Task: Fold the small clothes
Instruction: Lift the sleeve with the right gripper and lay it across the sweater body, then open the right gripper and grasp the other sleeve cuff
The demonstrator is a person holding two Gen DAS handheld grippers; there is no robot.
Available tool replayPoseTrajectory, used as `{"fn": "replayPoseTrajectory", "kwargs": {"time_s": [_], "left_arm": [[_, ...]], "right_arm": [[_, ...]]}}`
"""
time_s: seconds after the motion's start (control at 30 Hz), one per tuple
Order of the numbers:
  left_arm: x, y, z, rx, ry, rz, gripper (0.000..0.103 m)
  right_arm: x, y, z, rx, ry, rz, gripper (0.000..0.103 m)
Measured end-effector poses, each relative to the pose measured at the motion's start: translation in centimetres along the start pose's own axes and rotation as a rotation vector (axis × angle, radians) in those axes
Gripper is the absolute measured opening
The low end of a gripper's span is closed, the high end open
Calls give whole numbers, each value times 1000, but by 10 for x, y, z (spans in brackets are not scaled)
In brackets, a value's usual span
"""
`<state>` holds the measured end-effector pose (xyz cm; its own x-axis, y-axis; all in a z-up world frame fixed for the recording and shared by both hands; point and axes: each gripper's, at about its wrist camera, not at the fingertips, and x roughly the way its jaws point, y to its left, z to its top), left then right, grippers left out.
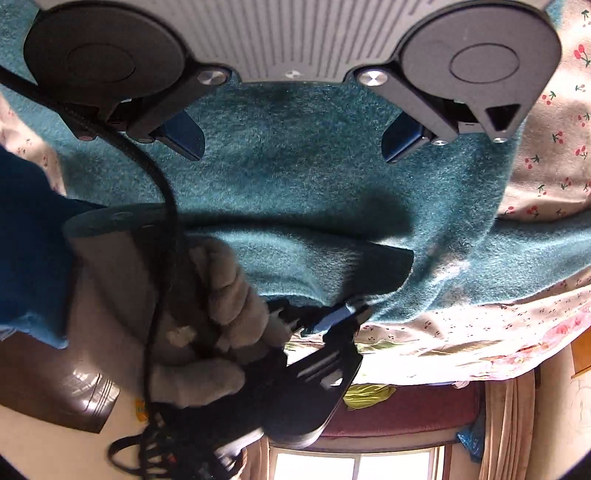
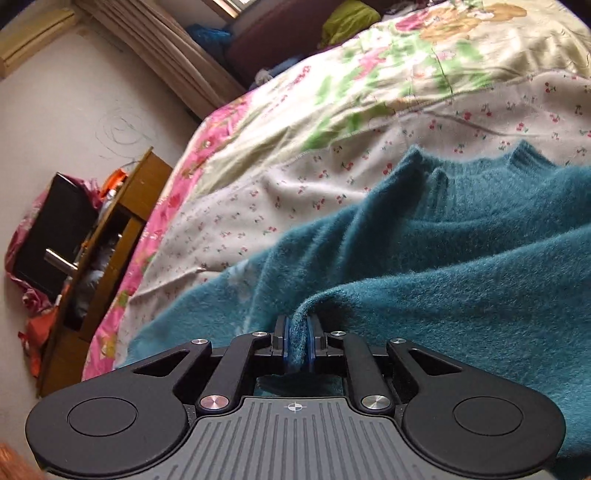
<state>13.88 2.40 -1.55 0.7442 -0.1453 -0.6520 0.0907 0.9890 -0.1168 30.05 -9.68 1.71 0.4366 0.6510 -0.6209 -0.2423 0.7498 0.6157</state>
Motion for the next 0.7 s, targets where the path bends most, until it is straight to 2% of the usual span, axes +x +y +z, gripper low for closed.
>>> {"fn": "replayPoseTrajectory", "kwargs": {"time_s": [0.1,0.17,0.23,0.37,0.4,0.47,0.53,0.57,0.7], "left_arm": [[2,-5,-2,18,2,6,103],[2,-4,-3,17,-3,8,103],[1,-3,-3,6,-7,9,103],[2,0,-3,-22,-6,15,103],[3,1,-4,-26,-3,19,103],[8,3,-1,-33,7,28,103],[10,5,-2,-32,9,41,103],[12,6,-2,-30,8,48,103],[9,7,-2,-30,-5,70,103]], "right_arm": [[-34,-6,1,-19,-61,-16,13],[-57,-17,0,-57,-113,-82,13],[-76,-34,-5,-100,-155,-204,13],[-92,-95,-17,-24,-158,-503,11],[-93,-111,-21,-2,-146,-554,0],[-98,-128,-28,33,-157,-515,0],[-101,-121,-28,27,-164,-516,4],[-102,-112,-28,-5,-172,-516,13],[-98,-66,-36,-181,-215,-494,13]]}}
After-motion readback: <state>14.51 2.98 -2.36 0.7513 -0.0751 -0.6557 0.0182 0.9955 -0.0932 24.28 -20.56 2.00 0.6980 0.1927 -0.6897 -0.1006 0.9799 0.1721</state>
